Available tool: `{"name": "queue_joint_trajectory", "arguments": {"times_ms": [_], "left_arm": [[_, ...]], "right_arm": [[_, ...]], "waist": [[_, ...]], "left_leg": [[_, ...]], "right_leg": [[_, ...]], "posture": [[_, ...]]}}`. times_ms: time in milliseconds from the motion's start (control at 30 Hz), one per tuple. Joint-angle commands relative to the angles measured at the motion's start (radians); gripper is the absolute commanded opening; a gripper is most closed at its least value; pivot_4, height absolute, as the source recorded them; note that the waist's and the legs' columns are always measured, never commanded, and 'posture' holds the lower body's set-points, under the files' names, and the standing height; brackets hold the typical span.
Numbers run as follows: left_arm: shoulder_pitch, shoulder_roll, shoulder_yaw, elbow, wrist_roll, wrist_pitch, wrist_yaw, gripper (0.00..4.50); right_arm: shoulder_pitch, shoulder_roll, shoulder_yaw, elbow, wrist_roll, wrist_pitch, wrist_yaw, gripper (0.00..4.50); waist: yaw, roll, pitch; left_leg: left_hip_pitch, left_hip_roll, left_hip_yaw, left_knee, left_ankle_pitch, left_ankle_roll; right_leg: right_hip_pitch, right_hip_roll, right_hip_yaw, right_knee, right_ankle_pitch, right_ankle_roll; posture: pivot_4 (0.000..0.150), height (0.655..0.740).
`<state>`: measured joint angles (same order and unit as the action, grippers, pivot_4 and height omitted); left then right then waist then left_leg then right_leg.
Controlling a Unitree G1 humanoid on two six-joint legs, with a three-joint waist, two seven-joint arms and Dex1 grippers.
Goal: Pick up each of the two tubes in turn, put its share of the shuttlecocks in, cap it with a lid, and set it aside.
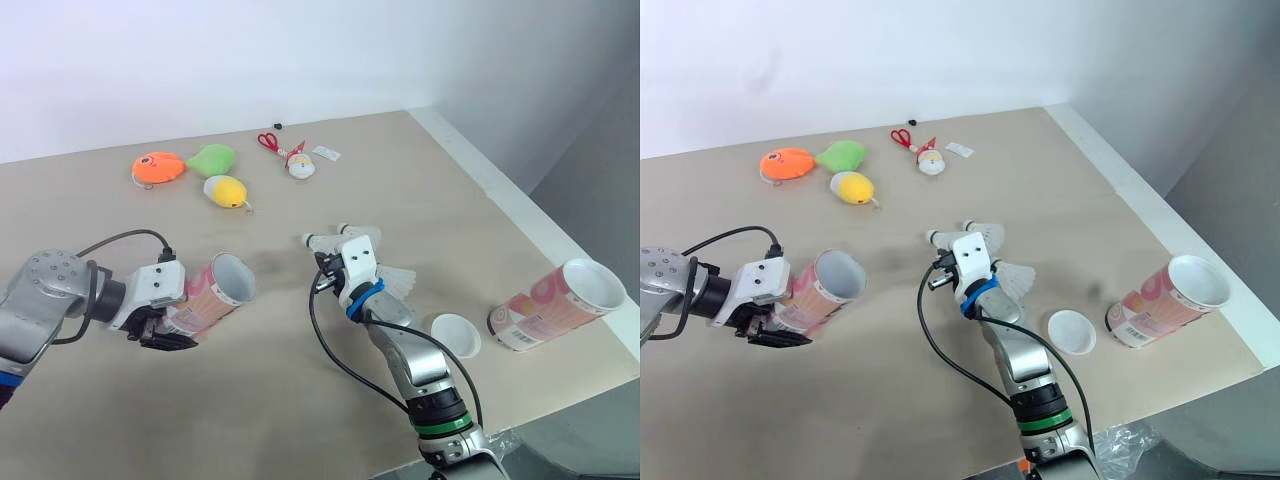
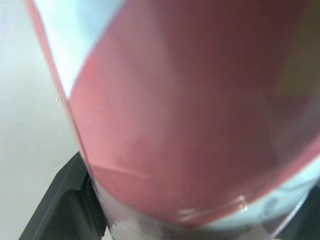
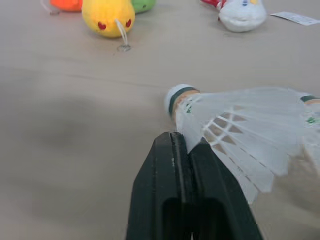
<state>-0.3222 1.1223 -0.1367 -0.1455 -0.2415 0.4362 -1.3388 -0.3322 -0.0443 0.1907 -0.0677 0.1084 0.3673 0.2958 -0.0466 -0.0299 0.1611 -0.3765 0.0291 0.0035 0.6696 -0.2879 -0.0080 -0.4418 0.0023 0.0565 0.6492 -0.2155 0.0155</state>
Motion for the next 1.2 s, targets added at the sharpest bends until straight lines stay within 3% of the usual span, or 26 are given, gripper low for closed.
{"name": "queue_joint_trajectory", "arguments": {"times_ms": [33,133,267,600,700,933,1200], "left_arm": [[0.005,0.002,-0.012,-0.012,0.014,0.034,0.0,3.34],[-0.005,-0.003,-0.024,-0.005,0.018,0.056,-0.003,3.34],[-0.034,-0.02,-0.045,0.022,0.037,0.05,-0.004,3.34],[-0.042,-0.045,-0.044,0.006,0.038,0.071,-0.011,3.34],[-0.042,-0.05,-0.043,0.002,0.039,0.077,-0.01,3.34],[-0.036,-0.052,-0.038,-0.003,0.034,0.087,-0.014,3.34],[-0.079,-0.088,-0.075,0.029,0.054,0.07,-0.028,3.34]], "right_arm": [[-0.008,-0.049,-0.006,-0.234,0.177,0.002,0.19,0.04],[-0.052,-0.158,0.0,-0.376,0.325,0.123,0.354,0.04],[-0.152,-0.316,0.065,-0.409,0.332,0.194,0.491,0.04],[-0.322,-0.283,0.206,-0.261,0.208,0.138,0.527,0.04],[-0.296,-0.26,0.161,-0.293,0.268,0.198,0.516,0.98],[-0.05,-0.284,-0.002,-0.521,0.361,0.273,0.385,4.46],[0.325,-0.367,-0.152,-0.708,0.176,0.125,0.191,4.46]], "waist": [[0.0,0.0,0.0],[-0.001,0.001,0.0],[0.0,0.0,0.0],[0.006,0.001,0.0],[0.006,0.001,0.0],[0.02,0.0,-0.001],[0.026,0.001,-0.002]], "left_leg": [[0.0,0.0,0.0,0.0,0.0,0.0],[0.001,0.0,-0.001,0.001,0.0,0.0],[0.004,0.0,0.0,0.002,0.0,0.0],[0.004,-0.001,-0.001,0.003,0.0,0.001],[0.004,-0.001,0.001,0.003,0.0,0.001],[0.003,-0.002,0.0,0.002,0.0,0.001],[0.003,-0.003,0.0,0.003,0.0,0.001]], "right_leg": [[0.0,0.0,0.0,0.0,0.0,0.0],[0.001,0.0,0.001,0.001,0.0,0.001],[0.003,0.0,-0.001,0.001,0.001,0.001],[0.003,0.0,-0.001,0.003,0.001,0.0],[0.003,-0.001,0.001,0.003,0.001,0.001],[0.003,-0.003,0.0,0.003,0.0,0.002],[0.003,-0.003,0.0,0.003,-0.001,0.003]], "posture": [[0.15,0.74],[0.15,0.74],[0.15,0.74],[0.15,0.74],[0.15,0.74],[0.15,0.74],[0.15,0.74]]}}
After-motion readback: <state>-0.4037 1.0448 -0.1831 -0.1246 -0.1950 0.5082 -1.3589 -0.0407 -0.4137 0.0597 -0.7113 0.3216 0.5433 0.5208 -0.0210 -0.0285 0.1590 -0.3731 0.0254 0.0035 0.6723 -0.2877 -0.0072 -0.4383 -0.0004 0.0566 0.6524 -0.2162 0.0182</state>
